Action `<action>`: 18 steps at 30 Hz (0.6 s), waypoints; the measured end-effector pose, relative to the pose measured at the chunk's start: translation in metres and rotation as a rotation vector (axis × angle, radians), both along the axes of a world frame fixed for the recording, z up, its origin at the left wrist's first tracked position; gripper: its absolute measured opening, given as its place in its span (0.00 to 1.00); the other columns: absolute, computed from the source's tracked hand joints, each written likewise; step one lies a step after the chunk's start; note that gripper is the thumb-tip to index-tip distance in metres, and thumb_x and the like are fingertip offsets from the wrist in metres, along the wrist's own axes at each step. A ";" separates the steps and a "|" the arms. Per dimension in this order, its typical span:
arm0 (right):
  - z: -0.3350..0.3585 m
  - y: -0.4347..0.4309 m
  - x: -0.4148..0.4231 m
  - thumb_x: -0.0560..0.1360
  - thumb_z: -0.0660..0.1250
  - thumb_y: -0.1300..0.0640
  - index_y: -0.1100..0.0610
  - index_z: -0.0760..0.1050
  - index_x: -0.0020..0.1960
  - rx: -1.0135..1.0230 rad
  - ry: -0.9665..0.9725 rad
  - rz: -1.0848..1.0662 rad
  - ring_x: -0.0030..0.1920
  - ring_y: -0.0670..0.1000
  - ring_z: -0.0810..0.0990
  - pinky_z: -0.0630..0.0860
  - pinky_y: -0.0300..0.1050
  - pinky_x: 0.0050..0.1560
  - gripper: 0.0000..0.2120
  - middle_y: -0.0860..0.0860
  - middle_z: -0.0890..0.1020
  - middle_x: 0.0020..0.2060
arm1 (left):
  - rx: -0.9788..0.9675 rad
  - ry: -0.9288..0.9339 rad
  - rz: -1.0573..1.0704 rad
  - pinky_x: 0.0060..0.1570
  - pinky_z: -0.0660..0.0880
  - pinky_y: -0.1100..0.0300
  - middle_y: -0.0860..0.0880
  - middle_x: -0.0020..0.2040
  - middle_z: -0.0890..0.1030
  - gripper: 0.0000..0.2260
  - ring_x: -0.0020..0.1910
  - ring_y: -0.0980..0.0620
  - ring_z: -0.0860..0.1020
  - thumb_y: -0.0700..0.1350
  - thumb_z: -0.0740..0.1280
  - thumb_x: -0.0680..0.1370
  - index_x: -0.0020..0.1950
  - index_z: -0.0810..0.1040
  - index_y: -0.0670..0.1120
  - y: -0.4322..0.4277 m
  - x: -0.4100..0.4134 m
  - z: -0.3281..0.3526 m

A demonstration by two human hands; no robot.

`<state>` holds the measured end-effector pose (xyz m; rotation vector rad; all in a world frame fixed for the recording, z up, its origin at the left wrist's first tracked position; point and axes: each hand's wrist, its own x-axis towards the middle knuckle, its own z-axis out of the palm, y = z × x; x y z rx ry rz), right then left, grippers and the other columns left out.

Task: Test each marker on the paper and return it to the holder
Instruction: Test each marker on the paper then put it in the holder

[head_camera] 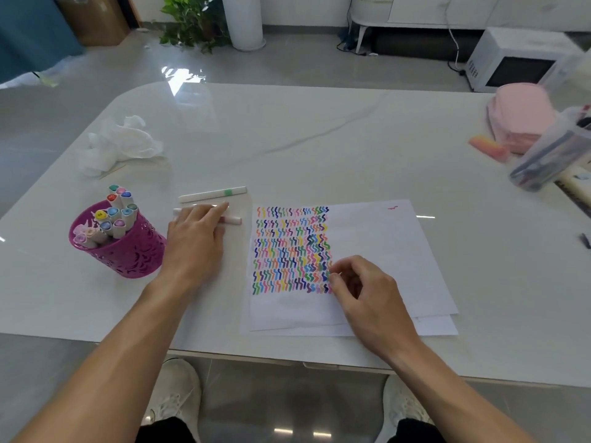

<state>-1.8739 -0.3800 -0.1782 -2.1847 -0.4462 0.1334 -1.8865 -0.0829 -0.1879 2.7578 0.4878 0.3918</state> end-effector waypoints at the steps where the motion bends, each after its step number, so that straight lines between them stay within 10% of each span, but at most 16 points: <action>1: 0.000 0.000 0.000 0.80 0.69 0.57 0.51 0.79 0.50 -0.002 -0.001 -0.002 0.43 0.44 0.80 0.75 0.33 0.43 0.02 0.42 0.81 0.41 | 0.015 -0.021 0.006 0.62 0.67 0.45 0.46 0.62 0.80 0.14 0.64 0.41 0.72 0.41 0.65 0.81 0.67 0.80 0.48 -0.002 -0.002 0.002; 11: 0.005 0.002 0.001 0.81 0.69 0.56 0.51 0.80 0.50 0.009 0.004 -0.008 0.42 0.43 0.80 0.74 0.32 0.41 0.02 0.42 0.82 0.41 | -0.106 -0.172 -0.042 0.55 0.70 0.51 0.53 0.50 0.79 0.06 0.50 0.50 0.76 0.47 0.67 0.82 0.55 0.81 0.47 -0.028 -0.019 0.039; 18: 0.015 0.008 -0.001 0.81 0.69 0.54 0.50 0.79 0.51 0.069 -0.034 0.021 0.42 0.45 0.81 0.78 0.38 0.41 0.01 0.42 0.82 0.41 | -0.738 -0.102 -0.260 0.54 0.76 0.64 0.51 0.51 0.80 0.19 0.53 0.57 0.79 0.41 0.61 0.84 0.71 0.70 0.59 -0.057 -0.035 0.073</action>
